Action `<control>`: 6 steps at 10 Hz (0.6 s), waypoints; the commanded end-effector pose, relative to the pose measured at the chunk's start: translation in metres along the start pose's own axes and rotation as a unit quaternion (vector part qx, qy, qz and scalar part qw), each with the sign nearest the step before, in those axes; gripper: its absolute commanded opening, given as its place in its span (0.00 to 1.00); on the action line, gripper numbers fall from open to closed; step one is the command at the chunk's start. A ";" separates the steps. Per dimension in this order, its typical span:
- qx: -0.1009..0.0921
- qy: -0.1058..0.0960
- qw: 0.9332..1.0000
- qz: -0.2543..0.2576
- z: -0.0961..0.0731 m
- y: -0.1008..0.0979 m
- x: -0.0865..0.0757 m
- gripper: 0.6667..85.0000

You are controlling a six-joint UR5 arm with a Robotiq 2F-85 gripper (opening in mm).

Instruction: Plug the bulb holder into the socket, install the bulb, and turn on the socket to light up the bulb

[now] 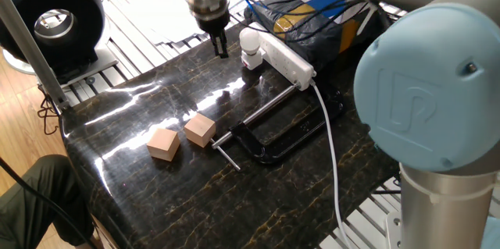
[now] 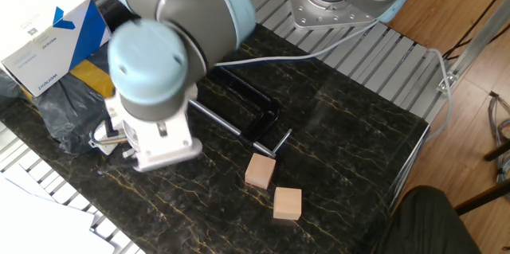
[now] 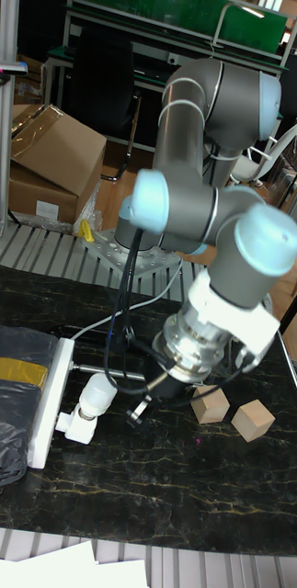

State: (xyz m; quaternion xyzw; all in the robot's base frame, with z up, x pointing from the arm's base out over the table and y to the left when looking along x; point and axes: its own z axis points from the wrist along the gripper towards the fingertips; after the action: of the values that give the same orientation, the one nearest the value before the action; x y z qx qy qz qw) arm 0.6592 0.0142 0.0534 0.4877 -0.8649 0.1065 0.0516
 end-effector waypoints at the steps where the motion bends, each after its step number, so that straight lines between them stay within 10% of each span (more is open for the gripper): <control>1: 0.004 0.019 1.000 -0.008 0.028 0.004 0.001 0.00; 3: 0.038 0.064 0.997 -0.028 0.030 -0.008 0.025 0.00; 6: 0.021 0.074 0.997 -0.032 0.034 0.001 0.034 0.00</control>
State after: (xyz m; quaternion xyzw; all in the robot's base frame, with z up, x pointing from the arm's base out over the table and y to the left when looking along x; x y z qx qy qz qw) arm 0.6483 -0.0144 0.0304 0.5052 -0.8436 0.1552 0.0949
